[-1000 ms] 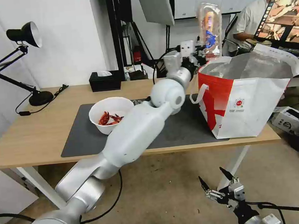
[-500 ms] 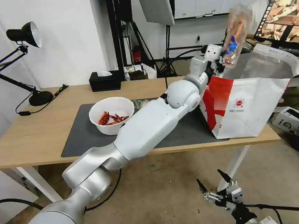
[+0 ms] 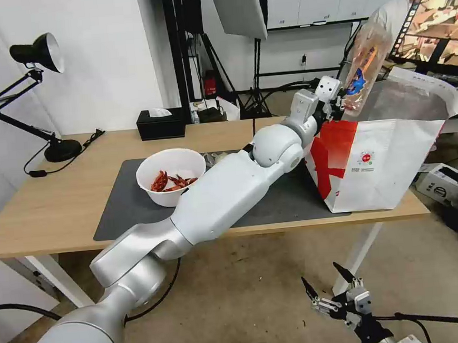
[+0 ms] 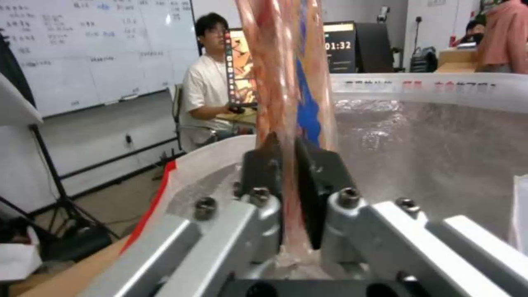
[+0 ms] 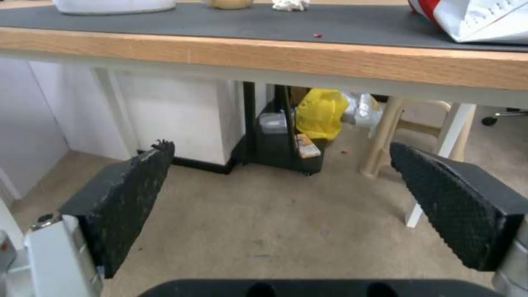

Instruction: Pick up the trash from the table and place it into the takeout bag.

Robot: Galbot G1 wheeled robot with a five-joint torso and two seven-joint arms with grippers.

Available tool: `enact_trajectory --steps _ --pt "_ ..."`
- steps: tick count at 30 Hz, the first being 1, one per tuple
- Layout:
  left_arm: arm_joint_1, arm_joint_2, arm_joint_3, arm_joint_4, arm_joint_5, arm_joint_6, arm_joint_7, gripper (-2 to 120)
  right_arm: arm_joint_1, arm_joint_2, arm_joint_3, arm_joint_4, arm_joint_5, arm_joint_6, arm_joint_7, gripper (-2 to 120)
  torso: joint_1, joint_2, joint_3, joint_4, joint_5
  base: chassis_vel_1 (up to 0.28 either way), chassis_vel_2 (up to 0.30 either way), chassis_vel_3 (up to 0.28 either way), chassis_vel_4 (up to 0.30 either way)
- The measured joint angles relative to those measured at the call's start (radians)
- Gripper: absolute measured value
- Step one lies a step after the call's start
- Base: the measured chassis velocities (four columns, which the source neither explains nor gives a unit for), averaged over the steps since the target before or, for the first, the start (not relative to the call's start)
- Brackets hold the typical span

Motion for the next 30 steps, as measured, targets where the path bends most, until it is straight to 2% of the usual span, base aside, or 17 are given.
enact_trajectory --steps 4,6,8,10,11,15,16,18,20,22,26,30 --pt "0.003 0.005 0.0 -0.007 -0.014 0.001 0.005 17 0.002 0.002 -0.003 -0.002 -0.002 -0.001 0.0 100 0.0 0.0 0.0 0.0 0.0 0.0 0.0 0.0 0.0" --pt "0.005 0.013 0.001 -0.021 -0.03 0.009 0.007 30 0.006 0.005 -0.01 -0.006 -0.007 -0.003 0.001 100 0.0 0.0 0.0 0.0 0.0 0.0 0.0 0.0 0.0" --pt "0.005 0.014 0.001 -0.024 -0.034 0.011 0.007 32 0.006 0.006 -0.011 -0.006 -0.007 -0.003 0.001 100 0.0 0.0 0.0 0.0 0.0 0.0 0.0 0.0 0.0" --pt "0.005 0.021 -0.002 -0.04 -0.059 0.018 0.008 46 0.009 0.009 -0.018 -0.008 -0.012 -0.004 0.002 100 0.0 0.0 0.0 -0.0001 0.0 0.0 0.0 0.0 0.0" --pt "0.005 0.021 -0.002 -0.04 -0.059 0.018 0.008 46 0.009 0.009 -0.018 -0.008 -0.012 -0.004 0.002 100 0.0 0.0 0.0 -0.0001 0.0 0.0 0.0 0.0 0.0" --pt "0.002 0.041 -0.015 -0.064 -0.091 0.02 0.005 63 0.012 0.011 -0.024 -0.008 -0.015 -0.007 0.004 100 0.0 0.0 0.0 -0.0001 -0.0001 0.0 0.0 0.0 0.0" --pt "0.002 0.041 -0.015 -0.064 -0.091 0.02 0.005 63 0.012 0.011 -0.024 -0.008 -0.015 -0.007 0.004 100 0.0 0.0 0.0 -0.0001 -0.0001 0.0 0.0 0.0 0.0" --pt "0.002 0.069 -0.021 -0.092 -0.114 0.02 0.001 74 0.017 0.011 -0.027 -0.003 -0.016 -0.017 0.006 100 0.0 0.0 0.0 -0.0001 -0.0001 0.0 0.0 0.0 0.0" --pt "0.003 0.075 -0.021 -0.097 -0.117 0.02 0.001 77 0.018 0.011 -0.028 -0.001 -0.016 -0.019 0.006 100 0.0 0.0 0.0 0.0 -0.0001 0.0 0.0 0.0 0.0" --pt "0.011 0.095 -0.022 -0.113 -0.121 0.02 0.0 89 0.024 0.01 -0.029 0.002 -0.016 -0.026 0.008 100 0.0 0.0 0.0 0.0001 -0.0001 0.0 0.0 0.0 0.0" --pt "0.031 0.115 -0.022 -0.133 -0.116 0.019 -0.001 99 0.028 0.009 -0.032 0.005 -0.016 -0.03 0.01 100 0.0 0.0 0.0 -0.0001 -0.0001 0.0 0.0 0.0 0.0" --pt "0.053 0.132 -0.028 -0.153 -0.098 0.017 -0.002 100 0.03 0.008 -0.034 0.005 -0.015 -0.03 0.011 100 0.0 0.0 0.0 -0.0002 -0.0001 0.0 0.0 0.0 0.0"
